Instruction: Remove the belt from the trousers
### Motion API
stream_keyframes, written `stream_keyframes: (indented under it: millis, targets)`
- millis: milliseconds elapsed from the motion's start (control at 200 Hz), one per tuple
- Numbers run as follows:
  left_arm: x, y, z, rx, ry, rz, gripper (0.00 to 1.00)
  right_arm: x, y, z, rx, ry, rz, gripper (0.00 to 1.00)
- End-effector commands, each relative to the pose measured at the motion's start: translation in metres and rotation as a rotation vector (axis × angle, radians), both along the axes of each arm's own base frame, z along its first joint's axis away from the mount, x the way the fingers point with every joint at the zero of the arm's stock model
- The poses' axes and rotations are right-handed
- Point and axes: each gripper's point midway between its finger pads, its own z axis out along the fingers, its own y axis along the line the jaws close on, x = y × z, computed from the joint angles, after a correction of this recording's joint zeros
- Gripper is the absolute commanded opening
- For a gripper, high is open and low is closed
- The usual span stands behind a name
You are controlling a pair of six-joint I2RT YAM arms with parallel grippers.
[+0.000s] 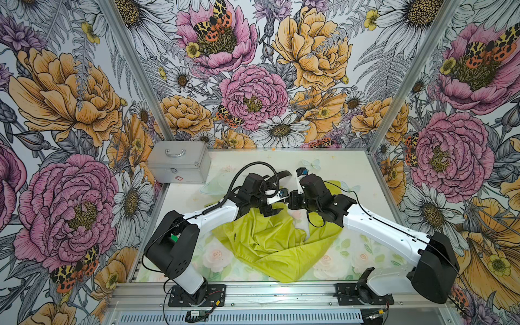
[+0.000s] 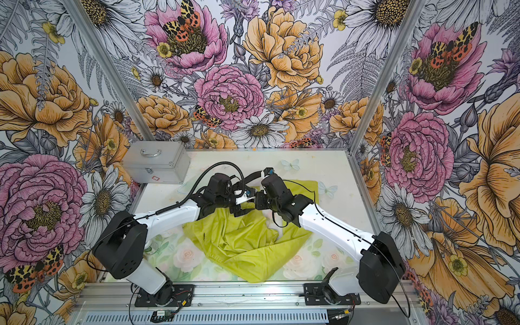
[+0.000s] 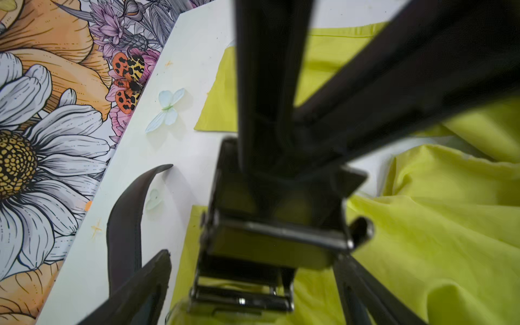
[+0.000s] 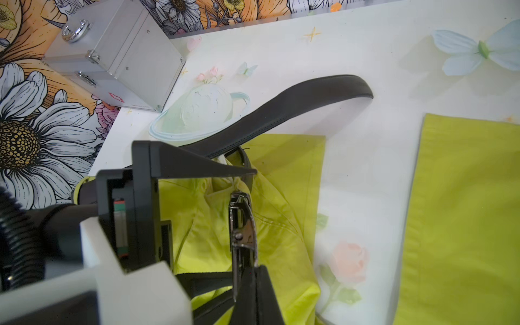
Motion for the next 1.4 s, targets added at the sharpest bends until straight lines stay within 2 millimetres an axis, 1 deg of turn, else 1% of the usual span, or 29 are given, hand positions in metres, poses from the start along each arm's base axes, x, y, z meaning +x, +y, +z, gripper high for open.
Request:
stream_keyframes:
  millis: [0, 60, 140, 215, 270, 315, 375, 435, 455, 475, 480, 490, 495, 500, 540, 565, 605, 685, 745, 825, 861, 901, 996, 1061, 1191, 1231, 1291, 1391]
  targets:
    - [0.006, -0.023, 0.013, -0.028, -0.068, -0.05, 0.87, -0.001, 0.008, 0.04, 0.084, -0.066, 0.027, 0.0]
    - [0.008, -0.03, 0.016, -0.046, -0.06, -0.038, 0.81, -0.001, 0.006, 0.042, 0.083, -0.071, 0.024, 0.0]
    - [0.011, -0.033, 0.028, -0.086, -0.038, -0.01, 0.68, 0.0, -0.001, 0.048, 0.088, -0.089, 0.0, 0.0]
    - [0.005, -0.035, 0.042, -0.131, -0.024, -0.018, 0.53, 0.0, -0.012, 0.056, 0.088, -0.122, -0.028, 0.0]
    - [0.0, -0.037, 0.052, -0.161, -0.012, -0.029, 0.44, -0.001, -0.019, 0.066, 0.09, -0.155, -0.041, 0.0]
    - [-0.001, -0.039, 0.059, -0.179, -0.009, -0.026, 0.4, -0.002, -0.023, 0.072, 0.09, -0.177, -0.047, 0.0]
    - [-0.003, -0.041, 0.066, -0.193, -0.012, -0.03, 0.39, -0.004, -0.027, 0.083, 0.098, -0.21, -0.044, 0.0]
    - [-0.002, -0.042, 0.072, -0.208, -0.01, -0.027, 0.35, -0.006, -0.031, 0.093, 0.11, -0.233, -0.045, 0.01]
    - [-0.002, -0.042, 0.073, -0.211, -0.007, -0.022, 0.35, -0.007, -0.033, 0.097, 0.116, -0.241, -0.048, 0.03]
    - [-0.001, -0.043, 0.076, -0.217, -0.007, -0.018, 0.34, -0.008, -0.034, 0.1, 0.122, -0.249, -0.051, 0.07]
    - [-0.001, -0.043, 0.076, -0.217, -0.006, -0.016, 0.34, -0.008, -0.035, 0.102, 0.124, -0.253, -0.052, 0.11]
    - [-0.001, -0.043, 0.077, -0.221, -0.003, -0.015, 0.34, -0.009, -0.035, 0.102, 0.124, -0.255, -0.053, 0.12]
    - [-0.001, -0.043, 0.077, -0.223, -0.002, -0.015, 0.34, -0.009, -0.036, 0.104, 0.126, -0.259, -0.055, 0.16]
    - [0.0, -0.043, 0.078, -0.224, 0.0, -0.013, 0.34, -0.009, -0.036, 0.104, 0.126, -0.259, -0.055, 0.16]
    - [0.001, -0.044, 0.083, -0.239, 0.005, -0.005, 0.32, -0.011, -0.041, 0.11, 0.134, -0.277, -0.065, 0.32]
    - [0.002, -0.044, 0.086, -0.249, 0.009, 0.003, 0.31, -0.013, -0.045, 0.115, 0.137, -0.292, -0.071, 0.39]
    - [0.005, -0.044, 0.093, -0.27, 0.021, 0.019, 0.3, -0.017, -0.051, 0.123, 0.143, -0.32, -0.078, 0.46]
    - [0.013, -0.043, 0.113, -0.329, 0.048, 0.054, 0.3, -0.027, -0.07, 0.137, 0.161, -0.385, -0.125, 0.53]
    - [0.019, -0.041, 0.13, -0.382, 0.077, 0.076, 0.3, -0.033, -0.086, 0.141, 0.179, -0.431, -0.169, 0.61]
    - [0.028, -0.038, 0.155, -0.457, 0.12, 0.118, 0.3, -0.036, -0.101, 0.132, 0.209, -0.465, -0.242, 0.73]
    - [0.029, -0.039, 0.165, -0.484, 0.13, 0.119, 0.3, -0.036, -0.103, 0.124, 0.229, -0.466, -0.259, 0.75]
    - [0.028, -0.039, 0.175, -0.507, 0.138, 0.112, 0.3, -0.034, -0.1, 0.115, 0.262, -0.466, -0.261, 0.76]
    - [0.023, -0.043, 0.192, -0.547, 0.153, 0.095, 0.31, -0.025, -0.078, 0.094, 0.343, -0.469, -0.217, 0.81]
    - [0.019, -0.047, 0.201, -0.567, 0.164, 0.081, 0.31, -0.017, -0.06, 0.085, 0.367, -0.473, -0.174, 0.84]
    - [0.006, -0.053, 0.215, -0.591, 0.172, 0.05, 0.31, -0.002, -0.017, 0.075, 0.305, -0.462, -0.039, 0.87]
    - [0.004, -0.054, 0.218, -0.598, 0.173, 0.045, 0.31, 0.005, -0.009, 0.069, 0.255, -0.449, -0.029, 0.88]
    - [0.0, -0.054, 0.227, -0.618, 0.183, 0.043, 0.31, 0.016, -0.011, 0.056, 0.189, -0.42, -0.076, 0.89]
    - [-0.01, -0.054, 0.244, -0.658, 0.214, 0.027, 0.31, 0.03, -0.028, 0.041, 0.164, -0.422, -0.174, 0.88]
